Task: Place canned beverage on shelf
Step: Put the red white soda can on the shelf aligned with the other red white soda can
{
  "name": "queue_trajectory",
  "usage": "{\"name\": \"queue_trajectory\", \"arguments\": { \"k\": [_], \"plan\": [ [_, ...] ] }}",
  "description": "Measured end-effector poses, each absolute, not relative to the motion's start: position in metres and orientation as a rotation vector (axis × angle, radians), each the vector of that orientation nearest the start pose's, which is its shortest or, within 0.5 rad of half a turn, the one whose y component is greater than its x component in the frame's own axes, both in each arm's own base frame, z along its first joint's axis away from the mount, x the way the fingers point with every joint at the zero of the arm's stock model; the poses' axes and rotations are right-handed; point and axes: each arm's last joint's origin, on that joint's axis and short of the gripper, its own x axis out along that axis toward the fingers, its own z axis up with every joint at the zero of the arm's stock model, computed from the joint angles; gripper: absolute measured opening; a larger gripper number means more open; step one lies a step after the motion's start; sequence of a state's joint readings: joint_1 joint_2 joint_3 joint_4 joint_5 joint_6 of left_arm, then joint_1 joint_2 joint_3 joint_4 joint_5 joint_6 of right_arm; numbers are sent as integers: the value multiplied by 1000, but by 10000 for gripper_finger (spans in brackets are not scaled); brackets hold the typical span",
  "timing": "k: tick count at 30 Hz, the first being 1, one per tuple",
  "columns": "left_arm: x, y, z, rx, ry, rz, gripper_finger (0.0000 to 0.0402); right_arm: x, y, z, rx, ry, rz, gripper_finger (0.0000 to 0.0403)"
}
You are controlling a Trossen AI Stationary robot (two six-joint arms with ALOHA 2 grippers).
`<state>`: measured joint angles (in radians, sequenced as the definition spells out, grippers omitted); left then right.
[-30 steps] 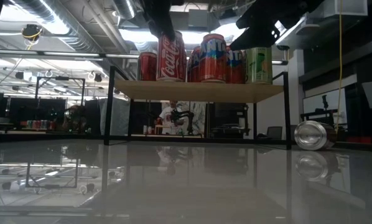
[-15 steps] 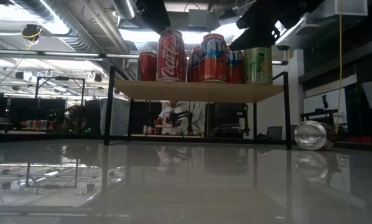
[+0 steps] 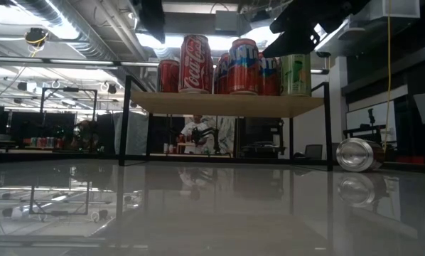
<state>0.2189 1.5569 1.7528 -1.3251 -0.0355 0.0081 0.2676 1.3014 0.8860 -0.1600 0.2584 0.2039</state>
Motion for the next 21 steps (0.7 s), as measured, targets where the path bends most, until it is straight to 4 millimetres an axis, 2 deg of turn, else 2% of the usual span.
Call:
{"name": "queue_trajectory", "arguments": {
  "k": [4,9,13,21],
  "plan": [
    [289,52,363,-77,1160,183,370,270,66,262,49,553,-47,360],
    [302,48,338,-60,1114,166,370,270,67,262,49,553,-47,360],
    [307,52,332,-61,1065,177,370,270,67,262,49,553,-47,360],
    [313,62,337,-67,974,204,370,270,67,262,49,553,-47,360]
  ]
}}
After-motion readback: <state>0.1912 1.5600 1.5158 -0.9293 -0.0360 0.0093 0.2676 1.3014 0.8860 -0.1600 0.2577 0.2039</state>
